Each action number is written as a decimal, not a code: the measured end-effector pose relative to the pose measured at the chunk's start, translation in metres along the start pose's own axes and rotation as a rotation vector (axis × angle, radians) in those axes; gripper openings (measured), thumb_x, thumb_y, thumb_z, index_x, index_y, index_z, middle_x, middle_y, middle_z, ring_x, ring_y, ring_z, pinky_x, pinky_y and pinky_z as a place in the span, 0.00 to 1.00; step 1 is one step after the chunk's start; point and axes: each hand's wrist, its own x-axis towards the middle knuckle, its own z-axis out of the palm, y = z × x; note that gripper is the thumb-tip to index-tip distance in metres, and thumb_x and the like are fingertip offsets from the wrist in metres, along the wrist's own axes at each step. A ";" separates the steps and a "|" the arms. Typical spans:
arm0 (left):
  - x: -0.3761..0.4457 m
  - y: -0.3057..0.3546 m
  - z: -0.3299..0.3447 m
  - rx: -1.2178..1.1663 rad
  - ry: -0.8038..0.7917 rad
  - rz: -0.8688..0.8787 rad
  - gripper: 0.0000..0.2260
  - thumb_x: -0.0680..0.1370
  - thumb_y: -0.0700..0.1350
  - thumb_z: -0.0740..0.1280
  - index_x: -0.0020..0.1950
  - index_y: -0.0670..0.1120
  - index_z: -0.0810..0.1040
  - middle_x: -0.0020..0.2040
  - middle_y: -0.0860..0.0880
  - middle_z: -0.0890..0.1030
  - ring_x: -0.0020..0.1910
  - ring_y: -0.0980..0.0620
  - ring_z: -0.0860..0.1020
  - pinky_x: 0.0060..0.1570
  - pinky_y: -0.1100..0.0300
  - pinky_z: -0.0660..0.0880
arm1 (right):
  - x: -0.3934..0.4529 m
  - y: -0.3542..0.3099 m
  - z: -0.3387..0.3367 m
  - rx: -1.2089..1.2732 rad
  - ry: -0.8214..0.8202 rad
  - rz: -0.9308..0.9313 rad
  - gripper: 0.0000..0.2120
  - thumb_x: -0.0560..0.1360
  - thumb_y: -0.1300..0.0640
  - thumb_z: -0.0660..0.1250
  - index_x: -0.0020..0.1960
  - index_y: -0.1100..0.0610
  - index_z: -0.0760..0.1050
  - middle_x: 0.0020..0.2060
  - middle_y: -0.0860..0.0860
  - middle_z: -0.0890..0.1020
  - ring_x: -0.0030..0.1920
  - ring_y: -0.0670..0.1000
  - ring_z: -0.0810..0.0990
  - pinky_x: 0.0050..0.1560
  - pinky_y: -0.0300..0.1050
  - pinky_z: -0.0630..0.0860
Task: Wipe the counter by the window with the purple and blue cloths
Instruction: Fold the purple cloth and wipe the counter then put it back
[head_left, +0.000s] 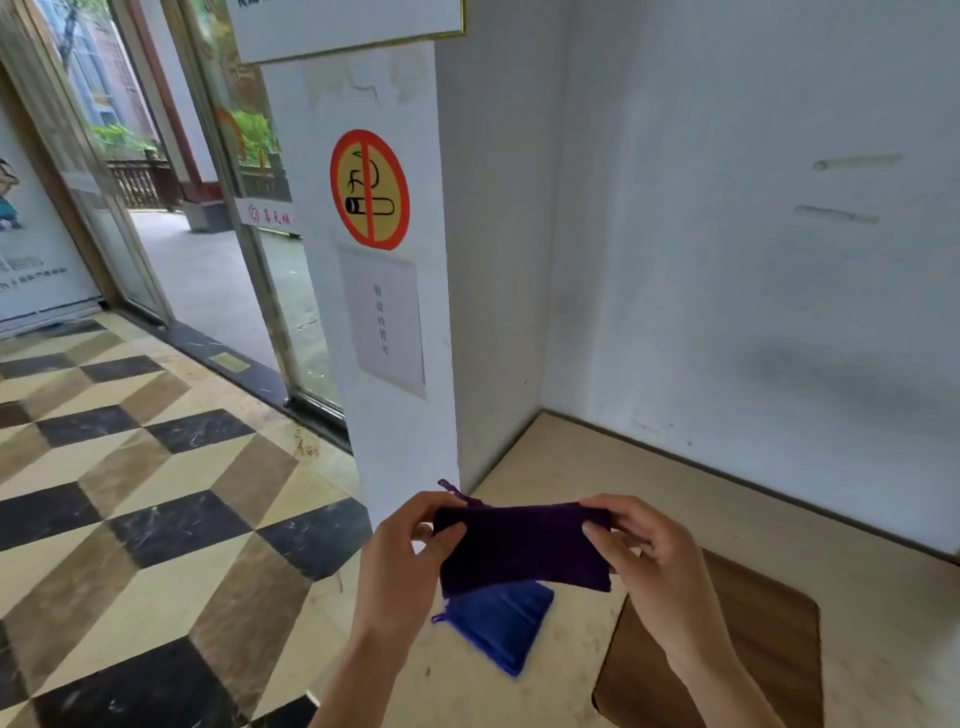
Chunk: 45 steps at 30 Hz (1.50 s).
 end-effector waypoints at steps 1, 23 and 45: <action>0.017 -0.008 0.001 0.016 -0.019 -0.002 0.17 0.77 0.37 0.70 0.47 0.63 0.82 0.46 0.65 0.84 0.49 0.56 0.82 0.49 0.61 0.79 | 0.011 0.007 0.008 -0.013 0.016 0.010 0.11 0.77 0.59 0.73 0.50 0.42 0.84 0.46 0.39 0.88 0.49 0.43 0.86 0.55 0.55 0.83; 0.255 -0.132 0.104 0.077 -0.504 -0.237 0.23 0.82 0.34 0.57 0.49 0.64 0.78 0.50 0.61 0.81 0.48 0.57 0.80 0.36 0.71 0.74 | 0.163 0.134 0.096 -0.037 0.398 0.478 0.18 0.78 0.64 0.70 0.48 0.39 0.83 0.45 0.33 0.86 0.49 0.39 0.85 0.45 0.36 0.84; 0.394 -0.242 0.280 -0.009 -0.724 -0.341 0.17 0.79 0.34 0.66 0.58 0.54 0.83 0.62 0.50 0.80 0.63 0.48 0.78 0.62 0.46 0.79 | 0.284 0.302 0.081 0.041 0.486 0.677 0.14 0.78 0.63 0.69 0.60 0.50 0.81 0.55 0.44 0.85 0.55 0.44 0.83 0.57 0.42 0.82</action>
